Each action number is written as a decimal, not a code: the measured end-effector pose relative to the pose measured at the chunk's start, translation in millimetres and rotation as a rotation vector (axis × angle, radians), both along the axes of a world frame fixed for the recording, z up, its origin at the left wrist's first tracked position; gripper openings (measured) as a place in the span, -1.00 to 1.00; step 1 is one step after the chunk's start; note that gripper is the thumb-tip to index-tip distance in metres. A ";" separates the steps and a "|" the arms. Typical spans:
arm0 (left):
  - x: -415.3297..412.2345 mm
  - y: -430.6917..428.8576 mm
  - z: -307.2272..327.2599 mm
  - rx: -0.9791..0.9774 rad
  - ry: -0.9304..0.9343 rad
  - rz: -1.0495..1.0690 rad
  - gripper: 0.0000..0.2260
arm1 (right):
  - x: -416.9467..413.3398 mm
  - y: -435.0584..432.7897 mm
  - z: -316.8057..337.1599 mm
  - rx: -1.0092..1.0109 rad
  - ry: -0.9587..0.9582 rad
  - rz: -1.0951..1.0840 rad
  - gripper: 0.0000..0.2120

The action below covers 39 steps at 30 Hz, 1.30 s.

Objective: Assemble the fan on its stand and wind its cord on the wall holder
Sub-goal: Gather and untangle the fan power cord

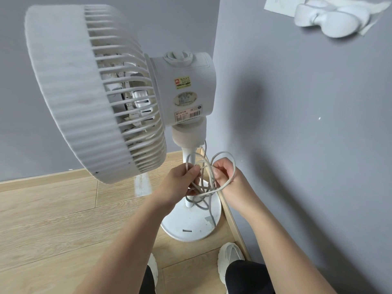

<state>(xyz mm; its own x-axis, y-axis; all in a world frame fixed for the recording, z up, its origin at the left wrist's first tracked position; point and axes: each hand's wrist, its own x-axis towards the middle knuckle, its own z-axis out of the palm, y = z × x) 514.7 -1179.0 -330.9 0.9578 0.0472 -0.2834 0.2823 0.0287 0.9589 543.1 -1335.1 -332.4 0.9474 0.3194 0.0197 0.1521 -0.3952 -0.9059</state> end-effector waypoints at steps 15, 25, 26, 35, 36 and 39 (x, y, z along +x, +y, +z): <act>3.1 6.9 1.7 -0.045 0.000 0.062 -0.78 | -1.7 5.4 12.4 0.791 0.529 0.028 -0.83; 2.6 16.9 -5.1 0.134 0.026 0.064 -0.79 | 5.4 -14.6 9.9 -0.063 -0.017 0.103 -0.91; 2.7 17.4 -6.2 0.142 0.030 0.059 -0.78 | 7.1 -17.6 7.5 -0.179 -0.105 0.120 -0.92; 4.4 21.9 -6.6 0.020 0.136 0.025 -0.79 | 8.0 -6.1 2.7 0.654 0.690 -0.375 -0.74; 3.7 21.3 -5.5 -0.003 0.161 -0.005 -0.78 | 8.3 -4.3 2.8 0.786 0.802 -0.380 -0.67; 0.9 18.3 -3.5 -0.007 0.245 -0.049 -0.75 | 9.7 0.2 -0.7 0.983 0.887 -0.374 -0.53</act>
